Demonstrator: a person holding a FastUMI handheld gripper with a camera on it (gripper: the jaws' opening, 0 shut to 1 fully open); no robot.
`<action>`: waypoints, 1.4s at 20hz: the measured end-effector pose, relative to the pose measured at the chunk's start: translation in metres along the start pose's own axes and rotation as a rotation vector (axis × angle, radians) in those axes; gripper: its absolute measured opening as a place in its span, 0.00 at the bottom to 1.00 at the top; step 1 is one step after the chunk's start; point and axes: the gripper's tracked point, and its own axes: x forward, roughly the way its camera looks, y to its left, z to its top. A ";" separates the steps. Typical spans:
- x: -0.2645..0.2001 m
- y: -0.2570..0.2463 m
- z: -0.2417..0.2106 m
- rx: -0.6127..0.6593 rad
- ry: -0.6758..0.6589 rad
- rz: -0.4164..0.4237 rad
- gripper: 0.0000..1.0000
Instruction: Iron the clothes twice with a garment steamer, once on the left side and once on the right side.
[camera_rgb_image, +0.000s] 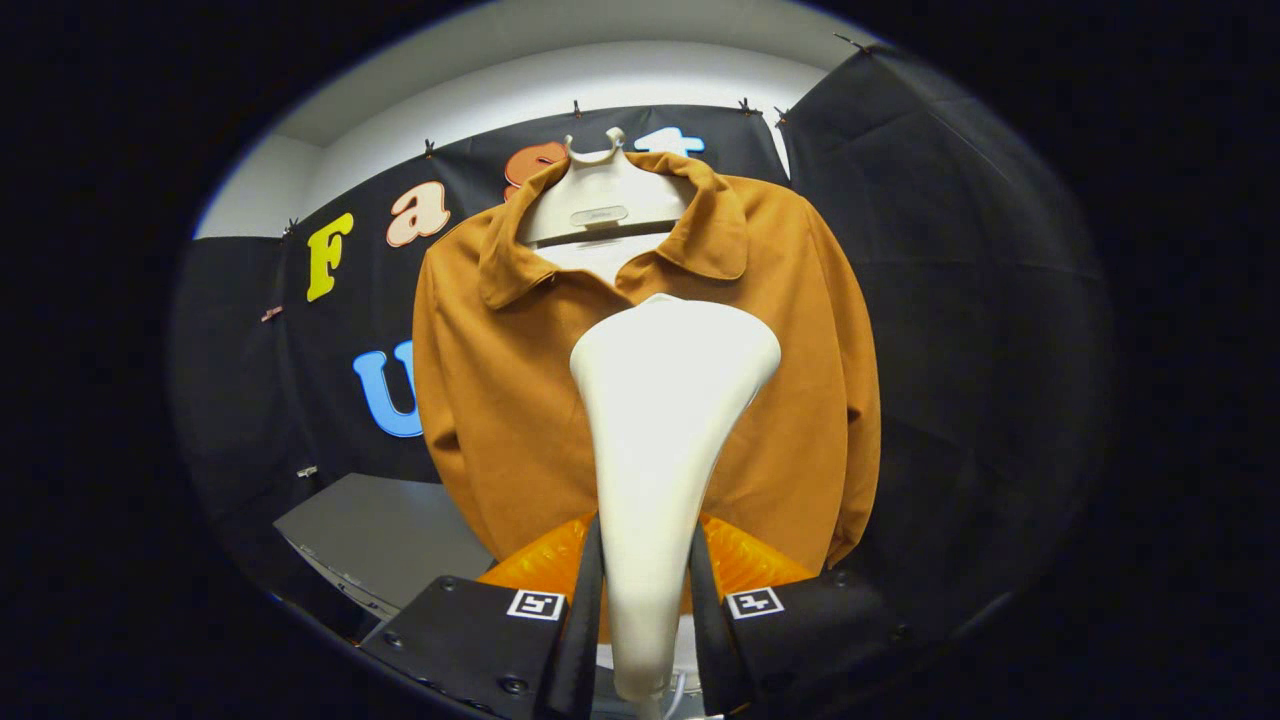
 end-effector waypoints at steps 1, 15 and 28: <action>0.005 -0.010 0.003 0.015 -0.005 -0.012 0.44; 0.064 -0.062 -0.042 0.106 0.106 0.020 0.44; 0.066 -0.099 -0.171 0.118 0.365 -0.073 0.44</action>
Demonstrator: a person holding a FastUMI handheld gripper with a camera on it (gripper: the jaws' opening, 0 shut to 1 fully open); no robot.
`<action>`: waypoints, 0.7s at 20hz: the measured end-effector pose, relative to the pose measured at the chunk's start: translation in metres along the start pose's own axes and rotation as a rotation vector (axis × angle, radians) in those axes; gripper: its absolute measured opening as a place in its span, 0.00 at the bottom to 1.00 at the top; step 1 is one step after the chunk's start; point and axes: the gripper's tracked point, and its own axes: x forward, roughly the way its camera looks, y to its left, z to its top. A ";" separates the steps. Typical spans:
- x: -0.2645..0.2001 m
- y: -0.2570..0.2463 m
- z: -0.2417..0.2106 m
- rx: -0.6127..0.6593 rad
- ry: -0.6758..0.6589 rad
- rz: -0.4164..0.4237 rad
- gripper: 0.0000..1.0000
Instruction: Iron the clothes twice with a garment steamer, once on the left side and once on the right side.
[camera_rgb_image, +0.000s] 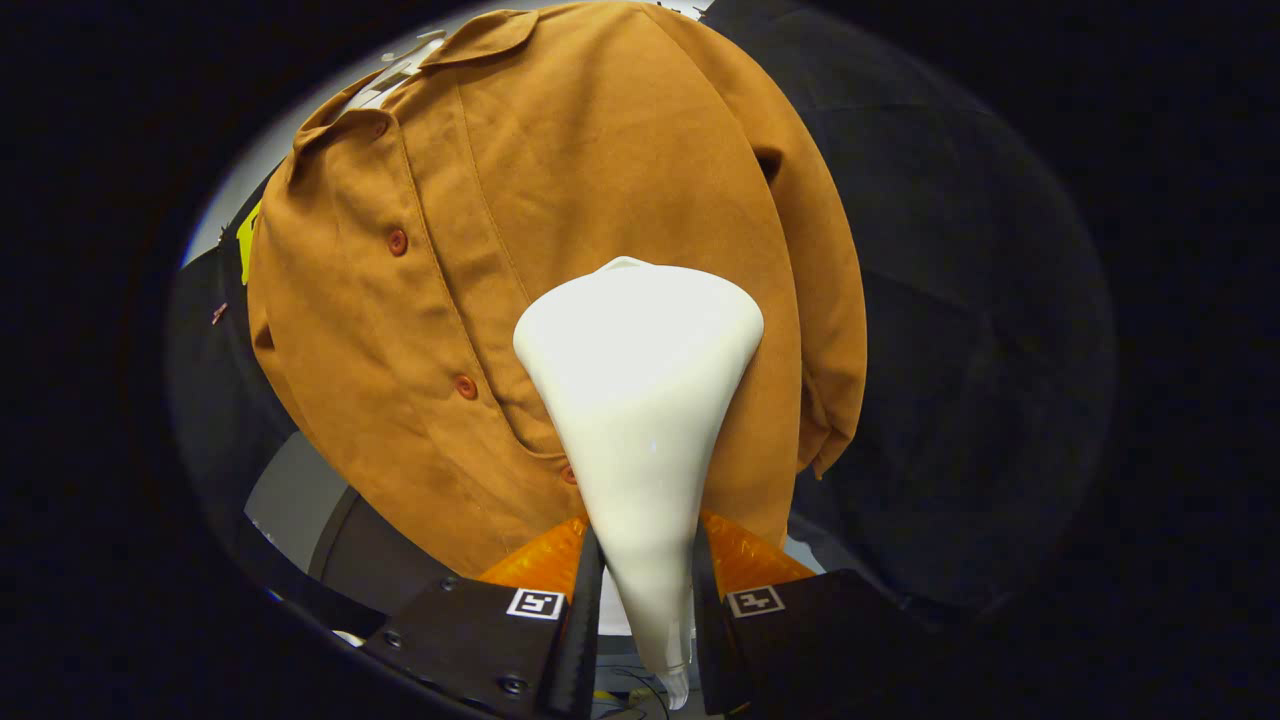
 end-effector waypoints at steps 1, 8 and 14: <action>0.002 -0.003 -0.006 0.004 0.013 -0.008 0.44; 0.009 -0.025 -0.043 0.046 0.094 -0.058 0.44; 0.002 -0.042 -0.070 0.100 0.148 -0.121 0.44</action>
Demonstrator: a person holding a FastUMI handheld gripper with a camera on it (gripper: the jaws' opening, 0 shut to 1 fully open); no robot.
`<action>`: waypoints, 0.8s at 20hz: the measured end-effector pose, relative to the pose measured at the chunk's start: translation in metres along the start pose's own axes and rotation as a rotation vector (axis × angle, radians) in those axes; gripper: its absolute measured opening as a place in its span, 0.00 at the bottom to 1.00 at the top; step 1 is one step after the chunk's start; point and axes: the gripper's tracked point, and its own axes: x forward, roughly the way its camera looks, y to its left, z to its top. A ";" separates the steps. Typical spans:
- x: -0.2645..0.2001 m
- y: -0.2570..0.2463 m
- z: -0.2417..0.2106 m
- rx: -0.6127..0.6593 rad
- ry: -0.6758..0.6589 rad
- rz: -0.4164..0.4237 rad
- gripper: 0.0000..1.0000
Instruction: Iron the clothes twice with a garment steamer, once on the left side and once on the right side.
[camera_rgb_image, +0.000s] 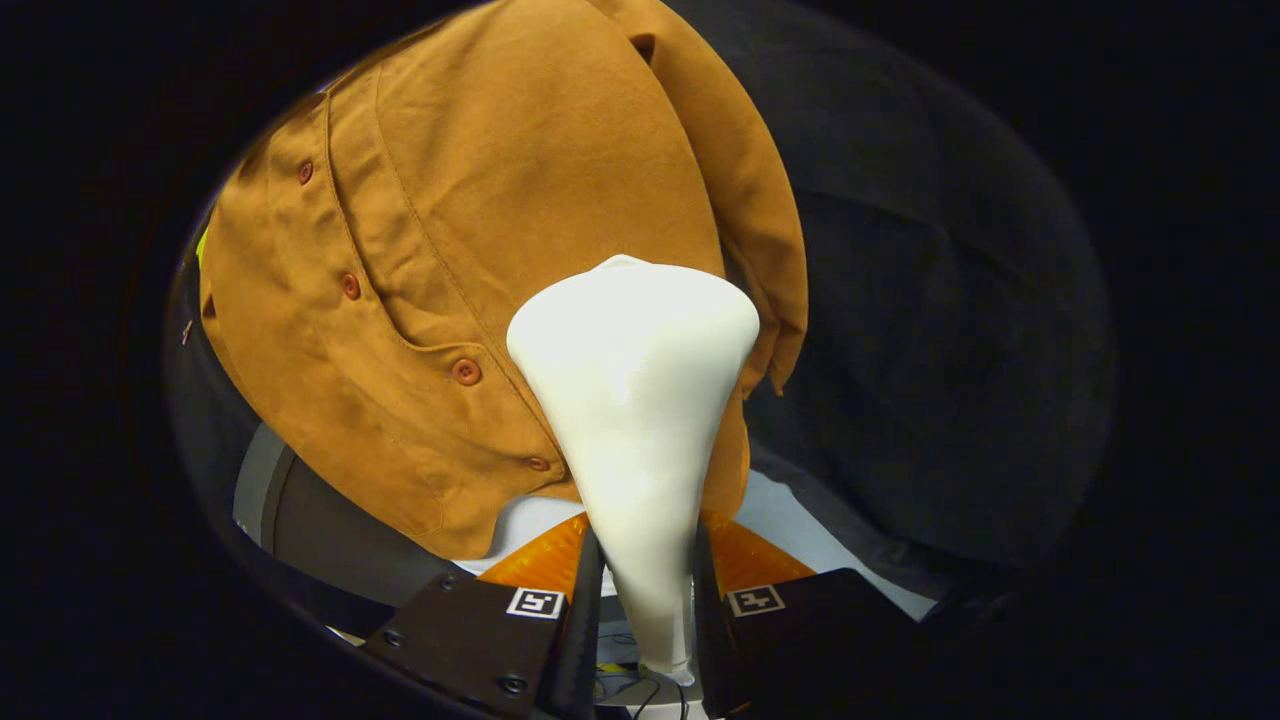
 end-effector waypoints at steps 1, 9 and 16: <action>-0.003 -0.001 -0.005 0.010 0.008 -0.006 0.44; -0.076 0.029 0.013 -0.015 -0.147 -0.072 0.45; -0.151 0.128 0.055 -0.109 -0.363 -0.089 0.45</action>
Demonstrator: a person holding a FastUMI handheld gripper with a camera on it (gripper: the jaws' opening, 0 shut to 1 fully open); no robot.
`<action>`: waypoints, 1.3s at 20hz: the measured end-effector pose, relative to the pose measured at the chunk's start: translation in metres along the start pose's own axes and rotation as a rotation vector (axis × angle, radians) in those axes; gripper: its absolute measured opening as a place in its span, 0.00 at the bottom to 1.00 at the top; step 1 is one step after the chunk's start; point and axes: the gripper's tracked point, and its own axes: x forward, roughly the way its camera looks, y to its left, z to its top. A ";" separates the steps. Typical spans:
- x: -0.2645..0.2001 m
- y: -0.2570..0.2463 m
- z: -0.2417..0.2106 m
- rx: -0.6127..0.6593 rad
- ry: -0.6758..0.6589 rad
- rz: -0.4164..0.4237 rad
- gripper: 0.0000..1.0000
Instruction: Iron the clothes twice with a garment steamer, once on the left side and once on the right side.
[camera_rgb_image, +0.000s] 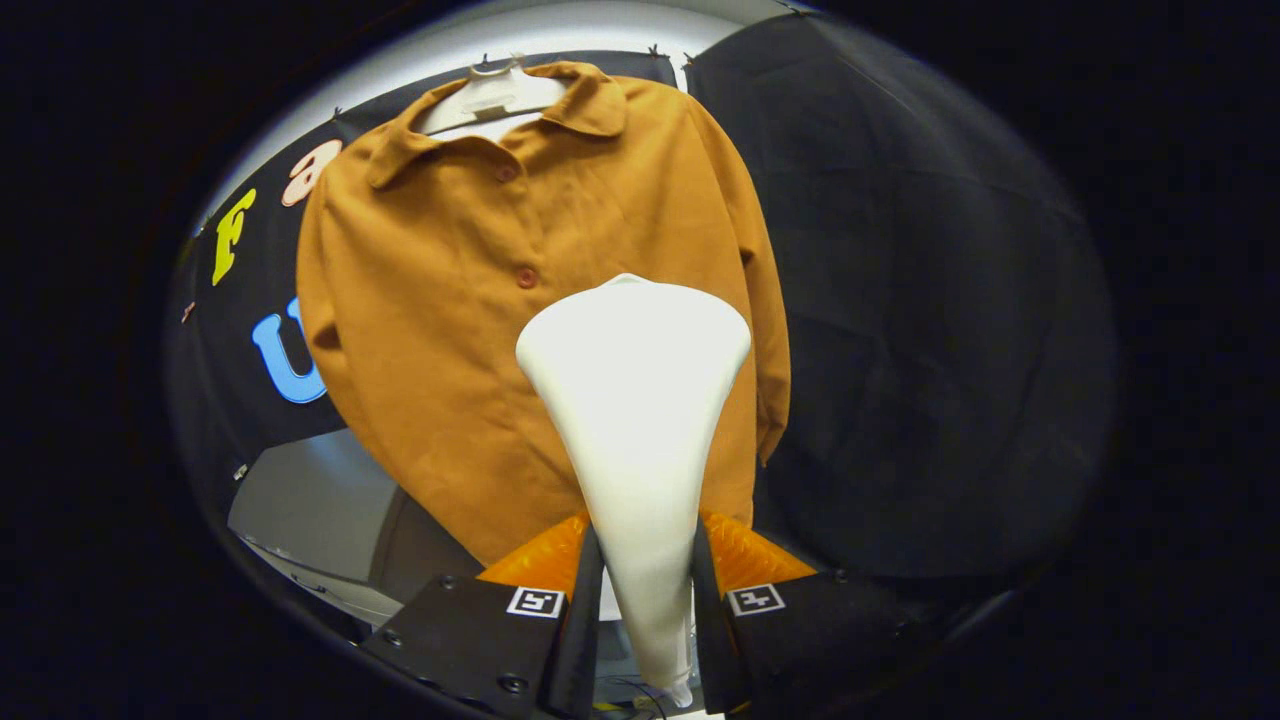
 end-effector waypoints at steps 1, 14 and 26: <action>-0.008 0.019 0.009 -0.018 -0.026 0.011 0.44; -0.120 0.227 0.084 -0.071 -0.269 0.180 0.44; -0.198 0.337 0.072 -0.103 -0.325 0.346 0.44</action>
